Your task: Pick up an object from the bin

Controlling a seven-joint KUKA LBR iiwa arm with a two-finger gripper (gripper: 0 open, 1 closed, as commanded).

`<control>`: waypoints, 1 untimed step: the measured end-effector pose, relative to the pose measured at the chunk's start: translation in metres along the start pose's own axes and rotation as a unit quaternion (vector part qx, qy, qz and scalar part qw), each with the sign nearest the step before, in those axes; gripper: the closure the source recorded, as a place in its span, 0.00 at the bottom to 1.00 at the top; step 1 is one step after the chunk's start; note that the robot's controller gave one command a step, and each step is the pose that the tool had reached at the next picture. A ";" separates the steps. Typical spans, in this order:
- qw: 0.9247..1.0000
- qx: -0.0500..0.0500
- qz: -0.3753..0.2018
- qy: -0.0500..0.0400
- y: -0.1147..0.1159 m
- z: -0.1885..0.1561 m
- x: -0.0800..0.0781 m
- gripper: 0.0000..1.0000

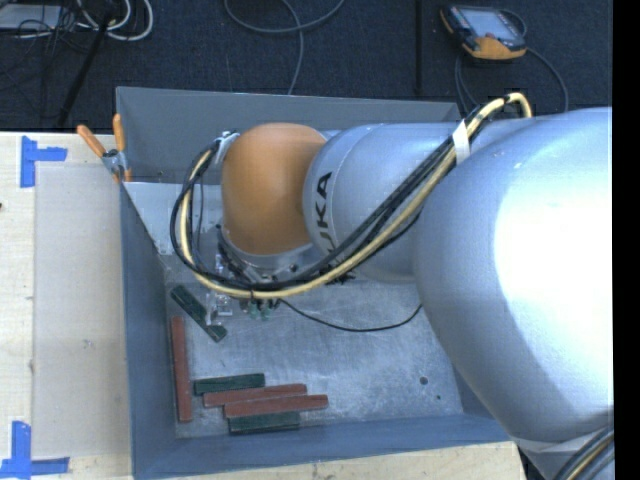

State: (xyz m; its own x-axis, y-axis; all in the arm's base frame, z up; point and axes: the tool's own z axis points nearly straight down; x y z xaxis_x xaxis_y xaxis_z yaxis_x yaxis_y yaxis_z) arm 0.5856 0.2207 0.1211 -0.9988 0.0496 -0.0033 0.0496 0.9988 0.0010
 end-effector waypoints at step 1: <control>1.000 0.000 -0.018 0.001 -0.009 -0.002 -0.005 1.00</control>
Offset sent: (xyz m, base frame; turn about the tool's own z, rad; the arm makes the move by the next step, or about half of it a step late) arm 0.0025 -0.0479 0.0159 0.0621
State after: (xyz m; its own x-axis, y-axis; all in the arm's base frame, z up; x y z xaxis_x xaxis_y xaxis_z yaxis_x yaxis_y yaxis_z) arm 0.5901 0.2114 0.1230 -0.9999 0.0139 -0.0010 0.0139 0.9999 0.0002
